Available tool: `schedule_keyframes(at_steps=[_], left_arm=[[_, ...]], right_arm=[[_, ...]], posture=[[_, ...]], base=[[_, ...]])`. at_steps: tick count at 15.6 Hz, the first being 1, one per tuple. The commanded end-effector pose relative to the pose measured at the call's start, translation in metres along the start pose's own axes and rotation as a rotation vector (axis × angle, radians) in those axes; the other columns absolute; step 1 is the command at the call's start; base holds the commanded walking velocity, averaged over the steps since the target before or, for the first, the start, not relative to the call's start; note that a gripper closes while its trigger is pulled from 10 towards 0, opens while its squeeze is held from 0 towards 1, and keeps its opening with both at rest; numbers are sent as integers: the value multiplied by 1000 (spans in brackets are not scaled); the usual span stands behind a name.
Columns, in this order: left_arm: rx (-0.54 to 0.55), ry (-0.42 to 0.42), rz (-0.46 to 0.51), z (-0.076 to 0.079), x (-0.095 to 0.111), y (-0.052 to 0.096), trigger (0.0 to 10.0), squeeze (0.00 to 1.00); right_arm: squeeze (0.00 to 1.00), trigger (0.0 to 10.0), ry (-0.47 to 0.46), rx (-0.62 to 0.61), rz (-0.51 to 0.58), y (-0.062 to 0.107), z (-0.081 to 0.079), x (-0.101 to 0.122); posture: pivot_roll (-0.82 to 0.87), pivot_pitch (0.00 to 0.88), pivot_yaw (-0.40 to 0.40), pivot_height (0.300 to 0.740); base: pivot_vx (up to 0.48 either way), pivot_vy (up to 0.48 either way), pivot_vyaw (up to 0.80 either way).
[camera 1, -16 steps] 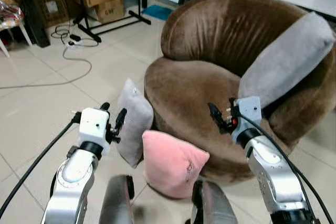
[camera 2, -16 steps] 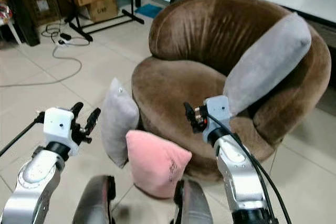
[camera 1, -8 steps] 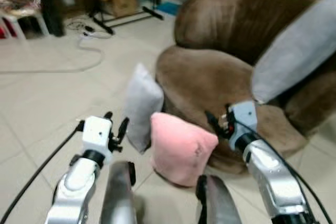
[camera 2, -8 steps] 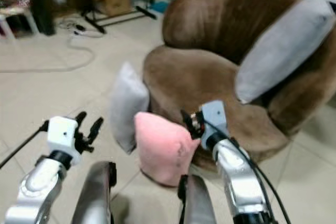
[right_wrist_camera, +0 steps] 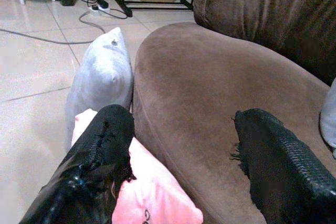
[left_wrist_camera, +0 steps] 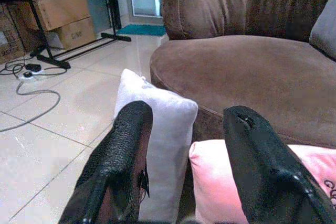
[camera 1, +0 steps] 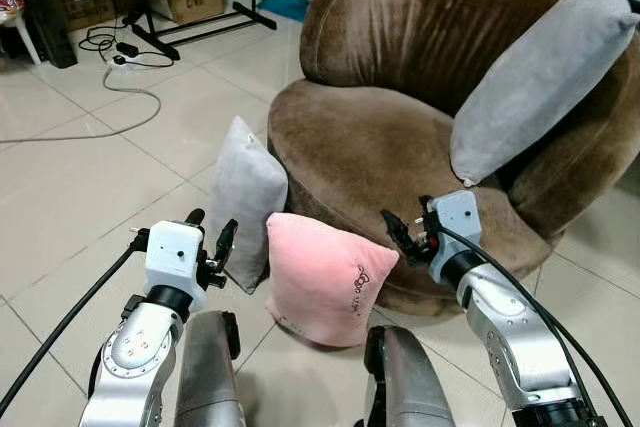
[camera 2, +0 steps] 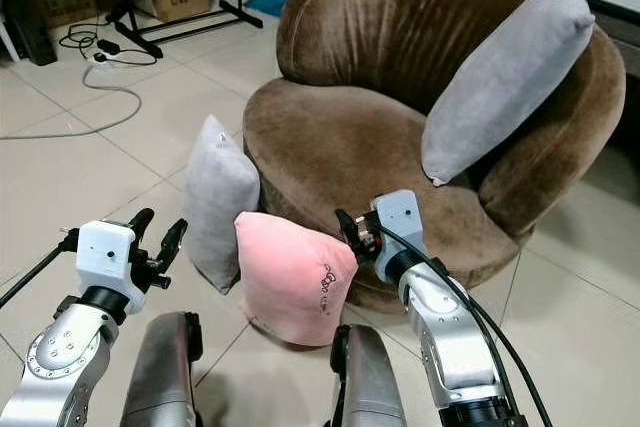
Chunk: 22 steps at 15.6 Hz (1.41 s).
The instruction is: Move the pillow to the sofa from floor
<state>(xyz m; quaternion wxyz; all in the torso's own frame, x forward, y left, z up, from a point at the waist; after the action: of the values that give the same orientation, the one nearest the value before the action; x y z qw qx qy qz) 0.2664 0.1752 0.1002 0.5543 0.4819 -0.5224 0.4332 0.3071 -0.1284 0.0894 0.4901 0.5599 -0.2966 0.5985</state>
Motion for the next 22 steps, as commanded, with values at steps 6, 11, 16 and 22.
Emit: schedule_keyframes(at_steps=[6,11,16,22], left_arm=[[-9,10,12,4,4,-2,10000,0],[-8,6,14,4,5,-3,10000,0],[-22,0,-2,6,1,-2,10000,0],[-46,-13,-8,10,0,-2,10000,0]], right_arm=[[0,10000,23,6,8,-1,2,2],[0,10000,127,47,21,-2,-5,5],[0,10000,72,41,9,-3,-1,0],[0,10000,87,97,-21,-6,-8,-6]], posture=[[36,0,-107,536],[40,0,-109,536],[39,0,-109,536],[41,0,-106,536]], base=[[321,0,-235],[301,0,320],[52,0,160],[0,0,0]])
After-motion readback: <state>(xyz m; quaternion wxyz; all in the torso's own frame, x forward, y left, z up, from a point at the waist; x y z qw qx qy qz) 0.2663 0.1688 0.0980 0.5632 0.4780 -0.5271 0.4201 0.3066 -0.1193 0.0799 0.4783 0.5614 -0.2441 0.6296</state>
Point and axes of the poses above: a point about 5 cm out from each wrist's last joint towards the gripper, its own y axis pointing back from the gripper into the wrist, its own x axis along the axis of the wrist's last joint, z = x × y, the point moved 4 cm from there along -y, pointing out of the wrist towards the gripper, and after that the axes turned 8 degrees about y, right-handed, at the moved point
